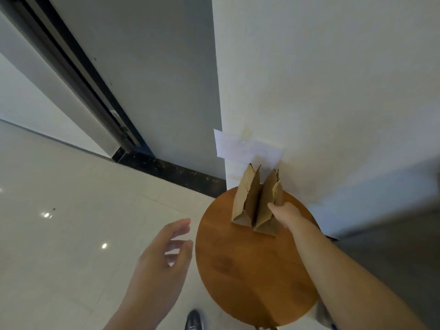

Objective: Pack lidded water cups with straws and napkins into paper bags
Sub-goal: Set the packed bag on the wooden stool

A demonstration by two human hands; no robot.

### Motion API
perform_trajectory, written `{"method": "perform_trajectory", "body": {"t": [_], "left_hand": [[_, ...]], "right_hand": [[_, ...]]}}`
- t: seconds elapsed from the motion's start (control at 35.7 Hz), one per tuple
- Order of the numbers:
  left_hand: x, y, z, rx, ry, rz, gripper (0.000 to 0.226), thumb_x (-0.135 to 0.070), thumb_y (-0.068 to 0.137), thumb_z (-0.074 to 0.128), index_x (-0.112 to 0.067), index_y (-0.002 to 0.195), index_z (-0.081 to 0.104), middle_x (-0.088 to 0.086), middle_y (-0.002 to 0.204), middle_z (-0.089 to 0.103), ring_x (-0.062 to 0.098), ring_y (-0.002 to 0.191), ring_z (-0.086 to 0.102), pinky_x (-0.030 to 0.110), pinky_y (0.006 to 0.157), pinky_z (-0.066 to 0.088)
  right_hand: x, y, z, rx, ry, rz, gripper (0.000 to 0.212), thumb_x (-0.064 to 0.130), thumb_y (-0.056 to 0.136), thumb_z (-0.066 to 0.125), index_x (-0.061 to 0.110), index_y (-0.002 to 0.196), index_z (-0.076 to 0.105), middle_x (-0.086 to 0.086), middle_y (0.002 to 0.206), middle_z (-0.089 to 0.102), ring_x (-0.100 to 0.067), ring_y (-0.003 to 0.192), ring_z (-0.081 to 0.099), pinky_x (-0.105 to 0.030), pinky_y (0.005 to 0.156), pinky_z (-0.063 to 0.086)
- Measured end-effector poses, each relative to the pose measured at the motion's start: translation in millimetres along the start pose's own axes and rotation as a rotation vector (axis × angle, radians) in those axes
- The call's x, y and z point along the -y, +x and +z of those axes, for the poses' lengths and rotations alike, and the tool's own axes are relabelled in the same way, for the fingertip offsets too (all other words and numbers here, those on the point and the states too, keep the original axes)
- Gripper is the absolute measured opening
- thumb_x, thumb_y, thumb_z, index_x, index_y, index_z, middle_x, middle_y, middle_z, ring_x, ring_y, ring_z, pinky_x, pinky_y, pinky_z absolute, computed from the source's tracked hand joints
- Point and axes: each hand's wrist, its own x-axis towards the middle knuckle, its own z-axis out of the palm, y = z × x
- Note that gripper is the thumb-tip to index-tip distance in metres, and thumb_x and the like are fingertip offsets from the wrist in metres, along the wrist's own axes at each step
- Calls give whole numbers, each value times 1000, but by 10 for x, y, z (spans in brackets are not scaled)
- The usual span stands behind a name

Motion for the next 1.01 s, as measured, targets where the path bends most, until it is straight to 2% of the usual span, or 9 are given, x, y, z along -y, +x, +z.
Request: {"method": "perform_trajectory", "body": {"t": [0.08, 0.17, 0.31, 0.42, 0.56, 0.7, 0.81, 0.84, 1.01], "left_hand": [[-80, 140, -43, 76, 49, 98, 39, -56, 93, 52, -58, 131, 48, -40, 124, 49, -6, 105, 58, 9, 84, 47], [-79, 260, -126, 146, 93, 253, 39, -60, 88, 51, -70, 125, 43, -46, 118, 45, -6, 104, 57, 19, 92, 52], [-28, 370, -233, 207, 138, 519, 30, -54, 92, 68, -69, 108, 47, -47, 109, 55, -21, 105, 54, -2, 59, 44], [-192, 324, -267, 245, 64, 665, 32, -70, 89, 60, -68, 119, 47, -46, 117, 52, -21, 110, 52, 13, 84, 54], [-534, 118, -205, 323, 50, 838, 59, -77, 91, 53, -72, 144, 28, -53, 145, 24, -11, 143, 34, 29, 115, 38], [-842, -184, 88, 436, 82, 931, 64, -70, 95, 56, -57, 152, 31, -41, 150, 27, -8, 146, 27, 48, 128, 30], [-1061, -657, 482, 523, 51, 1046, 65, -64, 95, 58, -53, 154, 34, -27, 163, 29, -36, 134, 5, 5, 119, 4], [-1110, -773, 591, 555, 72, 1070, 69, -66, 93, 56, -53, 156, 31, -24, 166, 26, -33, 137, 5, 5, 117, 3], [-1331, -1471, 1407, 719, 337, 1180, 104, -84, 79, 62, -68, 153, -10, -23, 172, -5, 20, 161, 14, 51, 124, 29]], "right_hand": [[12, -411, 59, -121, -58, -118, 63, 50, 107, 53, 12, 156, 45, -13, 137, 65, -30, 111, 66, -42, 94, 58], [35, -1061, 172, -290, -14, -331, 59, 49, 104, 62, 28, 157, 45, 14, 115, 65, -4, 99, 64, -25, 78, 55], [-10, -2303, 369, -472, 69, -501, 69, 62, 98, 65, 54, 157, 31, 28, 116, 54, 1, 97, 64, -17, 74, 53], [-116, -3034, 331, -615, 16, -530, 70, 67, 98, 58, 63, 156, 19, 38, 132, 44, 5, 110, 58, -20, 87, 54], [-399, -3618, -20, -871, -33, -495, 68, 63, 101, 55, 55, 159, 20, 30, 154, 32, 8, 132, 39, -22, 109, 39], [-1026, -4064, -335, -992, -17, -344, 67, 63, 101, 53, 53, 160, 23, 29, 156, 32, -3, 142, 44, -26, 111, 40], [-1681, -4379, -477, -1045, 53, -204, 68, 64, 100, 55, 57, 159, 20, 29, 155, 31, -5, 139, 46, -31, 110, 45], [-1833, -4443, -493, -1043, 71, -169, 69, 64, 100, 56, 58, 158, 20, 28, 157, 30, -6, 137, 48, -34, 111, 48], [-2901, -4728, -565, -1006, 180, -3, 73, 64, 99, 57, 55, 160, 19, 24, 167, 22, -13, 128, 60, -42, 107, 57]]}}
